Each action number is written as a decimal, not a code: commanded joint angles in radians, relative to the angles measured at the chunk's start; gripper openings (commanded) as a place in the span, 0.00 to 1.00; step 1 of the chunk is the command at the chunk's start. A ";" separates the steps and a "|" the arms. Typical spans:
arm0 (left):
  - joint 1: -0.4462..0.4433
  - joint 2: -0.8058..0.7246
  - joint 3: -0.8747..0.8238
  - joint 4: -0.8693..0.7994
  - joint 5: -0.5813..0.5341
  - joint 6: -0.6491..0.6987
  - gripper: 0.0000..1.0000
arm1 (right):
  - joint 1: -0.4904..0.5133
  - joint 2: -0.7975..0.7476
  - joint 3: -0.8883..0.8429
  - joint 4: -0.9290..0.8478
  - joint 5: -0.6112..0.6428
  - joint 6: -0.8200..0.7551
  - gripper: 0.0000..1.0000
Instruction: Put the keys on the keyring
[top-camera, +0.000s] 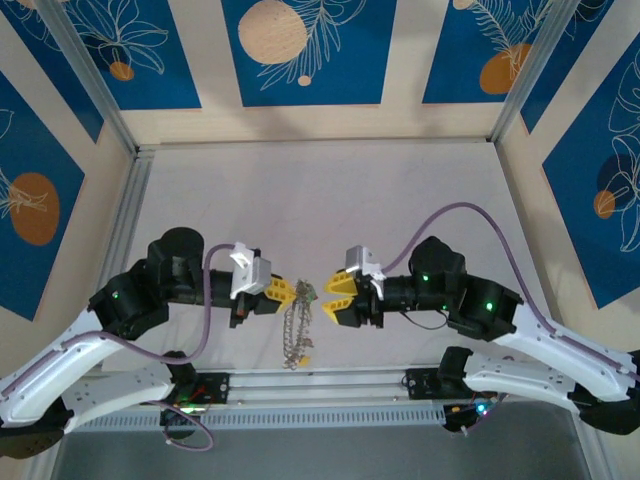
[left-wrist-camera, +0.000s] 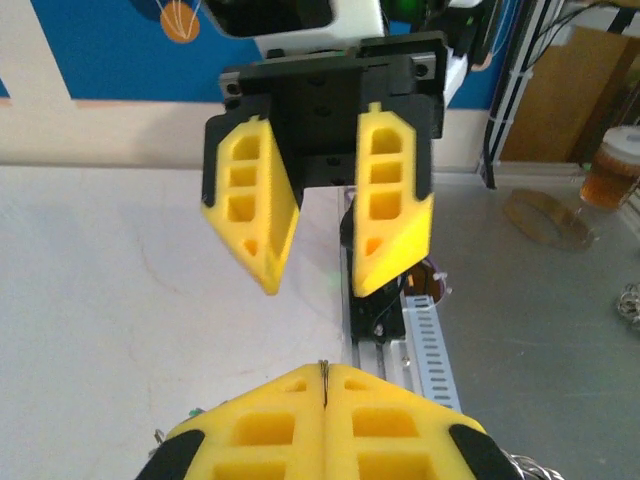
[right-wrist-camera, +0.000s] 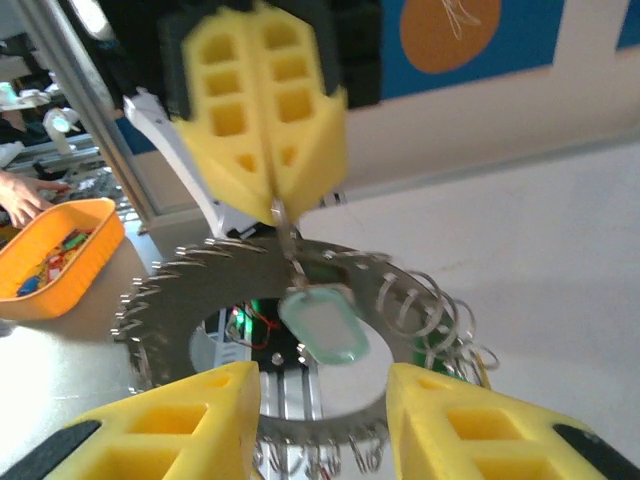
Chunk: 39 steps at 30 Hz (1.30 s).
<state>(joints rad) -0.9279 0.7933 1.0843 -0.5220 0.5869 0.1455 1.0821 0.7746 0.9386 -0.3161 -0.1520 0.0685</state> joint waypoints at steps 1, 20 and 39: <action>-0.006 -0.033 -0.048 0.176 0.078 -0.093 0.00 | 0.043 0.006 -0.009 0.113 0.030 -0.058 0.40; -0.006 -0.062 -0.201 0.580 0.146 -0.255 0.00 | 0.101 0.073 0.007 0.213 0.049 -0.111 0.31; -0.006 -0.052 -0.210 0.628 0.154 -0.271 0.00 | 0.098 0.024 -0.021 0.232 0.051 -0.137 0.00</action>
<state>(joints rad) -0.9279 0.7475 0.8757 0.0231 0.7151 -0.1078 1.1763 0.8135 0.9260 -0.1020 -0.1043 -0.0494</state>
